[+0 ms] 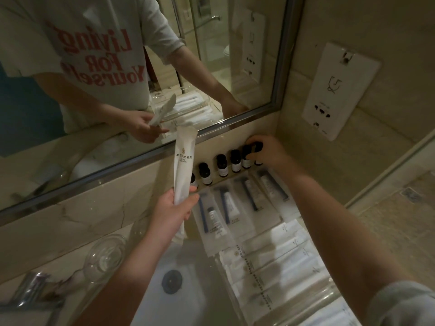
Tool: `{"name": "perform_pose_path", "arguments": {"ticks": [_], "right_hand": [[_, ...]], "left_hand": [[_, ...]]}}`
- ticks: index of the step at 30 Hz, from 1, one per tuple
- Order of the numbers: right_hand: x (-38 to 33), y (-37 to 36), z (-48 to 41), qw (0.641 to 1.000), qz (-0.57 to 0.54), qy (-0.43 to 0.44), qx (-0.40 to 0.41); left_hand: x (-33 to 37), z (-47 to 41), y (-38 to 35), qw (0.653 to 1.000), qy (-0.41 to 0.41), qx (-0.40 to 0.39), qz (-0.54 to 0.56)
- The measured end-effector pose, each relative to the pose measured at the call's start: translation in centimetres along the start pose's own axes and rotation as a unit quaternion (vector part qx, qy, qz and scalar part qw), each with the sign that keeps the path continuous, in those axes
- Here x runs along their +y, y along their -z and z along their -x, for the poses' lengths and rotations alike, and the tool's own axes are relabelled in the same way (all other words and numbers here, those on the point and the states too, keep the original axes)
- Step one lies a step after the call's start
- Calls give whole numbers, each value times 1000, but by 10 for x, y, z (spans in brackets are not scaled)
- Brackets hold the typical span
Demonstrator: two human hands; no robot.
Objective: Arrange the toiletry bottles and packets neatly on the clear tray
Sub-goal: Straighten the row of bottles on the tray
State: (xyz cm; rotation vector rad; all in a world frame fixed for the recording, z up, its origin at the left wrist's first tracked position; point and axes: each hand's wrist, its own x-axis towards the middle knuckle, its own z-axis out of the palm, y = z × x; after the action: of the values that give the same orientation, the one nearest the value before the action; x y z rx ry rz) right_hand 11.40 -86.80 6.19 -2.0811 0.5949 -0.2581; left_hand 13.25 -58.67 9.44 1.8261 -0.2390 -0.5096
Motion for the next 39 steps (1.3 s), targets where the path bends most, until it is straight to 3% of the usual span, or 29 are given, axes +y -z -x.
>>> {"name": "perform_pose_path", "arguments": {"ticks": [9, 14, 39], "right_hand": [[17, 19, -9, 997, -47, -59, 35], [12, 19, -9, 999, 4, -40, 28], [3, 19, -1, 998, 57, -5, 29]], "left_hand": [[2, 3, 0, 1000, 0, -7, -8], [3, 3, 1, 1000, -1, -5, -6], [7, 7, 2, 1000, -3, -2, -3]]}}
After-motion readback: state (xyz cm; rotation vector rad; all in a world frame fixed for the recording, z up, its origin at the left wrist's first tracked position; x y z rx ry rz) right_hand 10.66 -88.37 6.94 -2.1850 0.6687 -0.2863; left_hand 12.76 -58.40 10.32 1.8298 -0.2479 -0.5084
